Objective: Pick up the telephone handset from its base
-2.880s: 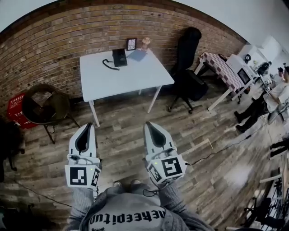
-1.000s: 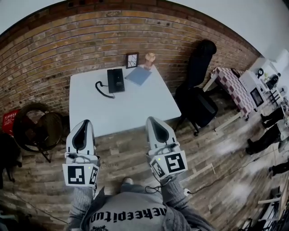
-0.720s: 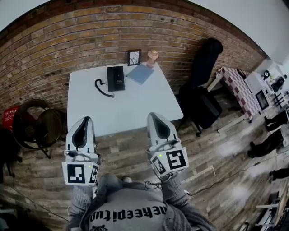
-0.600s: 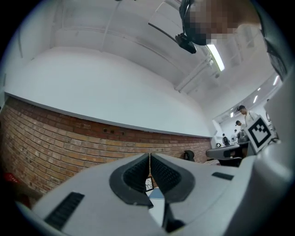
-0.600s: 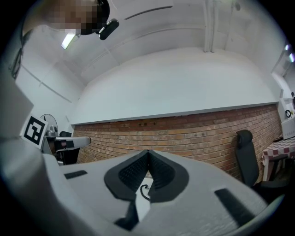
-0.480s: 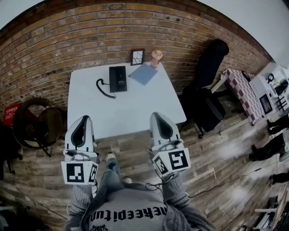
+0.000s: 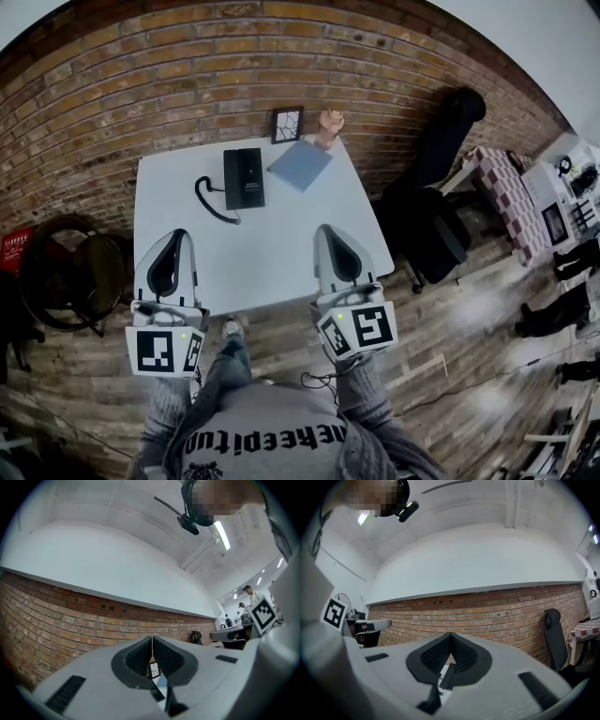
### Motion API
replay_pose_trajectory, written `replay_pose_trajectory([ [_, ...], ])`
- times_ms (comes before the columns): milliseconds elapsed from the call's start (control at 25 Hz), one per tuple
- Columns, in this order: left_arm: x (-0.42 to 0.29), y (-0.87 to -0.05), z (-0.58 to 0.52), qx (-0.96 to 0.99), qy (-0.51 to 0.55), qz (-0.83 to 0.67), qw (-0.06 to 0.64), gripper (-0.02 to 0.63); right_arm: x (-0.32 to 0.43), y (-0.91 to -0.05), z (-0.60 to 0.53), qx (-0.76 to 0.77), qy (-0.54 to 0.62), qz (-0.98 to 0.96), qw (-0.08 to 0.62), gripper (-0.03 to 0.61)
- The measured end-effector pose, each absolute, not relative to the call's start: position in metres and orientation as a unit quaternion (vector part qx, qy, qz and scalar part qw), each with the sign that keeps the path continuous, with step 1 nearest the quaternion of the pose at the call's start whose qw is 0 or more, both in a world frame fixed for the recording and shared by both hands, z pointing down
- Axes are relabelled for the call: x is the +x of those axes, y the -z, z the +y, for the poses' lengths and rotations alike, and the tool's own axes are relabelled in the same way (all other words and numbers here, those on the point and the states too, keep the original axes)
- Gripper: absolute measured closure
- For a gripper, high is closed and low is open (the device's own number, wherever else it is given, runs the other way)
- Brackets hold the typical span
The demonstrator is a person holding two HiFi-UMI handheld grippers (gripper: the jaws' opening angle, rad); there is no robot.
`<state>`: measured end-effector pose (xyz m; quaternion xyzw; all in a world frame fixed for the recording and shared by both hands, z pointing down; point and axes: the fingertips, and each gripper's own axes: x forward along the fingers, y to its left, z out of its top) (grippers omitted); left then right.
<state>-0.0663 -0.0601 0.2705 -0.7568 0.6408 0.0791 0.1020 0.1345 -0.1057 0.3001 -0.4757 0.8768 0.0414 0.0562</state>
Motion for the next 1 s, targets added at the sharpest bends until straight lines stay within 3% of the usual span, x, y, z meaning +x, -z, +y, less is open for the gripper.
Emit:
replay_pose_trajectory([
  [680, -0.13, -0.268, -0.203, -0.774, -0.082, 0.621, 0.091, 0.601, 0.067, -0.298, -0.239, -0.494, -0.038, 0.867, 0.049, 0.574],
  [1000, -0.147, -0.295, -0.255, -0.791, -0.078, 0.606, 0.044, 0.601, 0.049, -0.323, -0.284, -0.505, -0.011, 0.863, 0.028, 0.574],
])
